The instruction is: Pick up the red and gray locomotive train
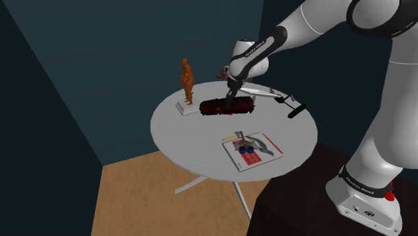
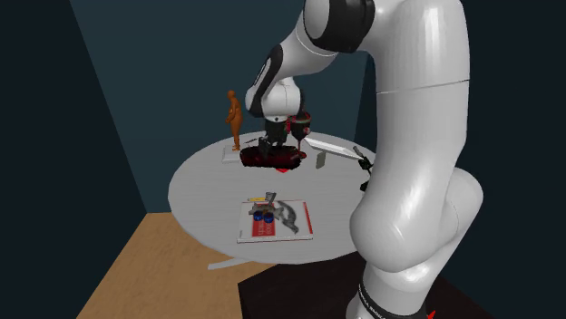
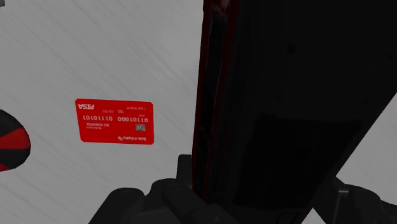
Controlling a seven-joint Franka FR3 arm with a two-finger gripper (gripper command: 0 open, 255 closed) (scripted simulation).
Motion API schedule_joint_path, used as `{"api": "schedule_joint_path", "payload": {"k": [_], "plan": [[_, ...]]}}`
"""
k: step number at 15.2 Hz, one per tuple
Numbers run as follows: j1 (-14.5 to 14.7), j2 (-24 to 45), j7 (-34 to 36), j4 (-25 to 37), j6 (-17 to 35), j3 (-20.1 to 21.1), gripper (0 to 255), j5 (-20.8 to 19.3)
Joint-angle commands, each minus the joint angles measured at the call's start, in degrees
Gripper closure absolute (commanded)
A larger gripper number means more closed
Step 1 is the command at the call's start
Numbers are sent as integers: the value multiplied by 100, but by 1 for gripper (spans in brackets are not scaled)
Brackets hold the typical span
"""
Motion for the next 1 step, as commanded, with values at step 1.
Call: {"api": "schedule_joint_path", "payload": {"k": [1], "plan": [[4, -32, 11, 13, -31, -6, 255, -12]]}}
